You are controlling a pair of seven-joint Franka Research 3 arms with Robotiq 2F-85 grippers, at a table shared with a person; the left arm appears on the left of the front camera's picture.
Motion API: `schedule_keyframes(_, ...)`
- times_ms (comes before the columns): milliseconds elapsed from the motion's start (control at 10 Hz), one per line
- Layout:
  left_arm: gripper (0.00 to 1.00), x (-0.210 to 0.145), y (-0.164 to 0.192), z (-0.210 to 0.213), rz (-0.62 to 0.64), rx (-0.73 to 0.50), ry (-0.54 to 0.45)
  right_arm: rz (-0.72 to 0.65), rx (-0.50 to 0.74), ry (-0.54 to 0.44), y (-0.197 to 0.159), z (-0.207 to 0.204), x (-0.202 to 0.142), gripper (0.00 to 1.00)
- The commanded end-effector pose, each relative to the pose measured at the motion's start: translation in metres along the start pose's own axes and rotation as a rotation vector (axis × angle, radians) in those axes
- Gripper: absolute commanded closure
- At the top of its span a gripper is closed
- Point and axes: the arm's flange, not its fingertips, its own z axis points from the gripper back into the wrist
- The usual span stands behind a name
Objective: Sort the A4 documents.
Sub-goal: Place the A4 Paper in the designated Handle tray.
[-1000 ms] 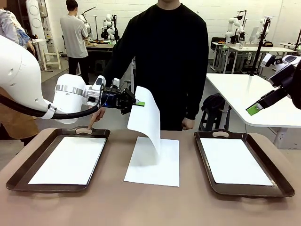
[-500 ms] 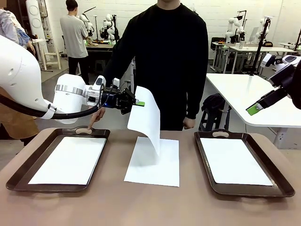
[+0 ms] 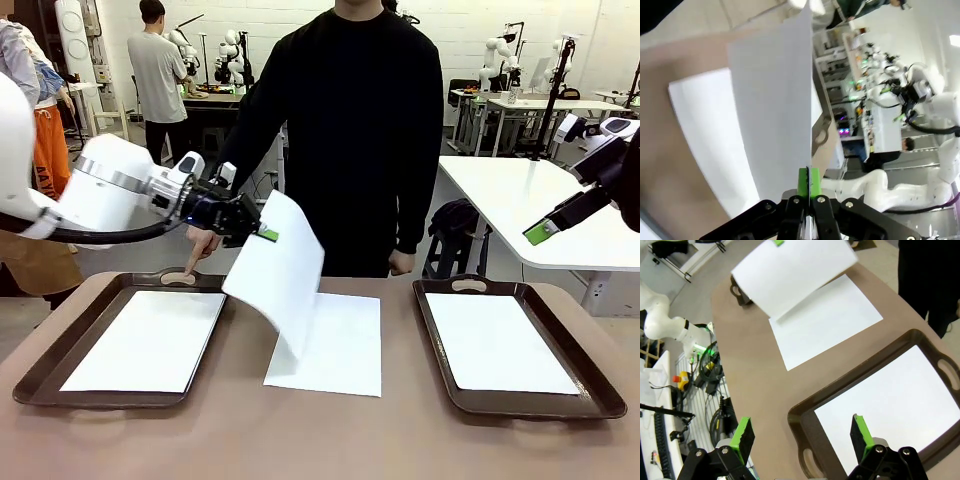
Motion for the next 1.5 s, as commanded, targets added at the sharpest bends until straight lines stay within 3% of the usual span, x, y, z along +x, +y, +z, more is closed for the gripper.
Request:
schedule_keyframes(0, 0.99, -0.039, -0.023, 0.016, 0.081, 0.093, 0.082, 0.0, -0.004, -0.001, 0.0, 0.0, 0.001, 0.0)
schedule_keyframes(300, 0.99, -0.074, -0.009, 0.046, 0.19, 0.151, 0.063, 0.0, -0.004, -0.001, 0.0, 0.0, 0.001, 0.0)
schedule_keyframes(700, 0.99, -0.084, 0.038, 0.072, 0.262, 0.218, 0.041, 0.0, -0.004, -0.001, 0.0, 0.0, 0.001, 0.0)
schedule_keyframes(900, 0.99, -0.092, 0.057, 0.083, 0.269, 0.293, 0.118, 0.0, -0.004, -0.001, 0.0, 0.0, 0.001, 0.0)
schedule_keyframes(1400, 0.99, -0.103, 0.077, 0.144, 0.436, 0.497, 0.071, 0.0, -0.004, -0.001, 0.0, 0.0, 0.001, 0.0)
